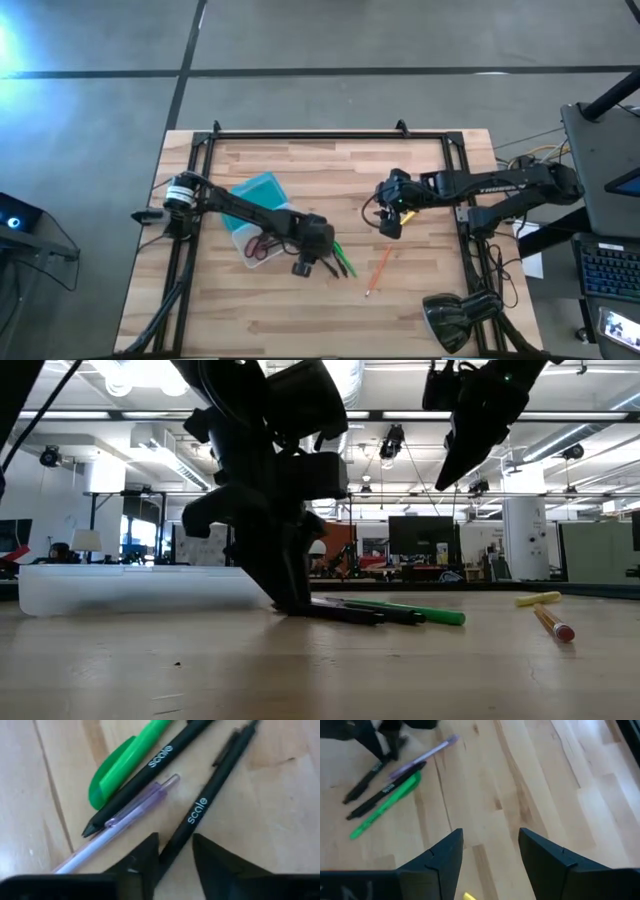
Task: Pick & place school supplies into a supply box
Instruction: Put the black pen into the blue supply box, then put the yellow pen into the blue supply box
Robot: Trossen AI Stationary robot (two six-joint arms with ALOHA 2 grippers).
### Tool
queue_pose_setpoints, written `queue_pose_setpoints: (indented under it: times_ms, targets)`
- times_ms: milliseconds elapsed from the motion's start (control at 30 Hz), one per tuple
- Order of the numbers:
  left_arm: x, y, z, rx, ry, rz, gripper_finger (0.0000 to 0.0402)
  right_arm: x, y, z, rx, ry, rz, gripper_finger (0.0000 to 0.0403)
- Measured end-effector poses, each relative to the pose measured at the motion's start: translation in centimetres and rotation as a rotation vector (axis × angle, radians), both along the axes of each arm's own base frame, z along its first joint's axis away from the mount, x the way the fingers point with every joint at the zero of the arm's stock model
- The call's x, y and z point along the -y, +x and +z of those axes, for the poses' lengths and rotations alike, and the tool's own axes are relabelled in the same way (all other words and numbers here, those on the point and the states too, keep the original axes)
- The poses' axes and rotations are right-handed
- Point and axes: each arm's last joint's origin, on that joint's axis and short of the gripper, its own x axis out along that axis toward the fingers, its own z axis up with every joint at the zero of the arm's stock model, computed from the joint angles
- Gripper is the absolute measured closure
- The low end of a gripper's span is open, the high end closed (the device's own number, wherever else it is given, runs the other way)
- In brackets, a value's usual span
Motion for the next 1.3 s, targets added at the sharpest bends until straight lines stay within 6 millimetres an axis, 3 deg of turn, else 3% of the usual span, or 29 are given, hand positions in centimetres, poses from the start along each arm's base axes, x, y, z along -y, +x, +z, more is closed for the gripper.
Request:
queue_pose_setpoints:
  times_ms: [133, 233, 367, 500, 600, 700, 933, 1133, 1300]
  targets:
    - [0.3, 0.1, 0.5, -0.022, -0.032, 0.055, 0.0376, 0.0, 0.0, 0.0, 0.003, -0.012, -0.005, 0.0218]
    - [0.8, 0.1, 1.9, -0.086, -0.070, 0.123, 0.0389, 0.0, 0.1, 0.0, 0.009, -0.014, -0.002, 0.0218]
    - [1.8, -0.3, 7.1, -0.050, -0.117, 0.205, 0.0394, 0.0, -0.1, -0.4, -0.012, -0.012, -0.001, 0.0218]
    - [2.2, -3.0, 12.2, -0.031, -0.091, 0.355, 0.0394, 0.2, -0.9, -1.5, -0.092, 0.026, 0.006, 0.0218]
    - [1.5, -6.6, 13.9, -0.065, -0.057, 0.534, 0.0394, 0.5, -1.7, -2.6, -0.179, 0.112, 0.014, 0.0218]
    - [0.5, -9.8, 13.2, -0.070, -0.081, 0.696, 0.0394, 0.2, -2.5, -3.5, -0.270, 0.084, 0.080, 0.0218]
    - [-0.8, -15.6, 6.9, -0.168, -0.106, 0.904, 0.0394, -0.6, -2.9, -4.5, -0.389, -0.049, 0.349, 0.0218]
    - [-1.4, -17.4, 3.0, -0.180, -0.181, 0.981, 0.0373, -0.6, -2.0, -7.6, -0.546, -0.048, 0.413, 0.0218]
    - [-1.5, -17.7, 2.9, -0.168, -0.190, 1.020, 0.0338, -0.5, -1.3, -10.1, -0.681, -0.070, 0.422, 0.0218]
